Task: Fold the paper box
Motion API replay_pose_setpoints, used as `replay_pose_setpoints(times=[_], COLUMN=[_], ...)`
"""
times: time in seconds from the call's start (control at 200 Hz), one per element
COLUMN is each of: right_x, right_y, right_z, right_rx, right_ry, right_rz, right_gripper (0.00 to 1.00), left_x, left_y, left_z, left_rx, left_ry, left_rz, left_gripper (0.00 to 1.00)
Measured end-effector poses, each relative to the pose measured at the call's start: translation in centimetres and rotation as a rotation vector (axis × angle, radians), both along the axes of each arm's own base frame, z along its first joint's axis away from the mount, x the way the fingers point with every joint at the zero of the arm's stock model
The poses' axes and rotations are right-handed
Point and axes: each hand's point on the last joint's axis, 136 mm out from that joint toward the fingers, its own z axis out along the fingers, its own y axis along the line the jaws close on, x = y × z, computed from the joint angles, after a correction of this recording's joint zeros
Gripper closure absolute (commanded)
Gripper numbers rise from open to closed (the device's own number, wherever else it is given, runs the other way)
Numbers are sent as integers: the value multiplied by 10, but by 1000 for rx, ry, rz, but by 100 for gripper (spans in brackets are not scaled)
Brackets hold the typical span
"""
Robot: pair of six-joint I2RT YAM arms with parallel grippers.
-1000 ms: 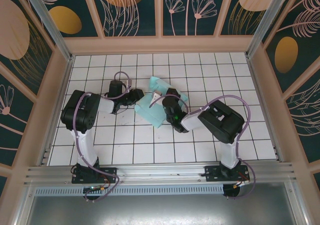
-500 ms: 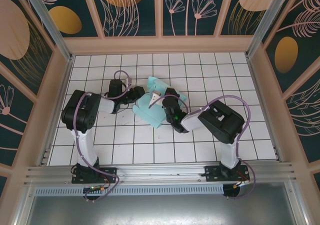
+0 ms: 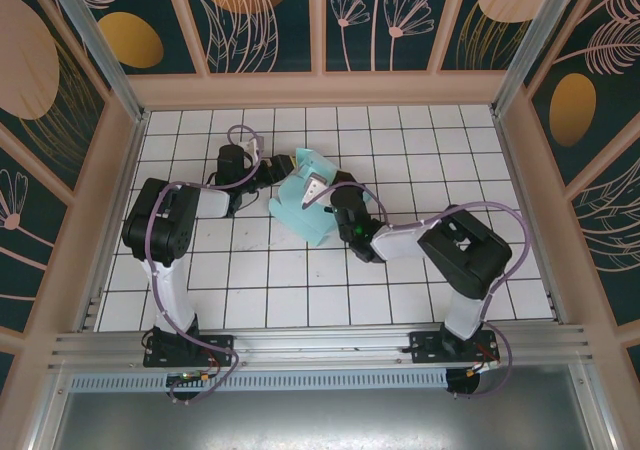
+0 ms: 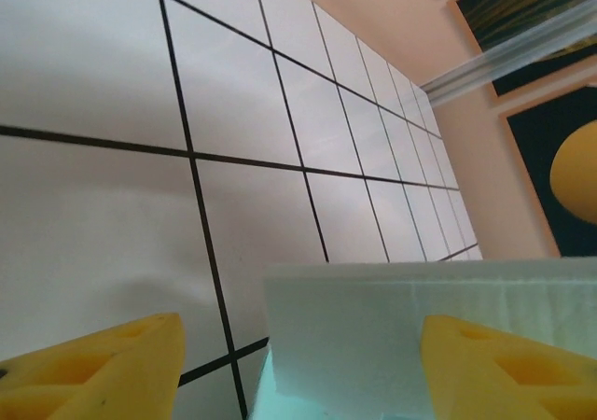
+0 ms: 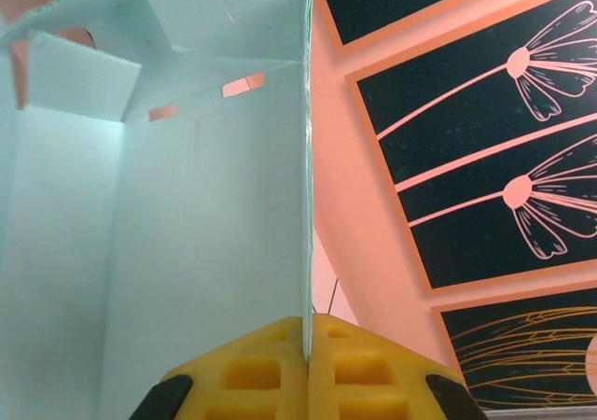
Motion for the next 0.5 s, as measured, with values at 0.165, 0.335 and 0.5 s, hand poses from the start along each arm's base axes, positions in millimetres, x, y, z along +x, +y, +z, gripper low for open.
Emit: replay_pose_setpoints(times=[0.165,0.335,0.5], right_x=[-2,-3,-2], right_y=[-1,-3,-3], right_z=[-9,-13,-19], right_rx=[30,84,112], right_ry=[66,171,240], right_rz=[29,64,76], right_gripper=[100,100,100], left_x=[-2,-5,-5], left_y=[-2,-5,-11], left_z=[12,22,30], left_rx=[62,137,194], left_ry=[-113,-235,-332], left_rz=[-56,-124,-206], left_gripper=[28,28,29])
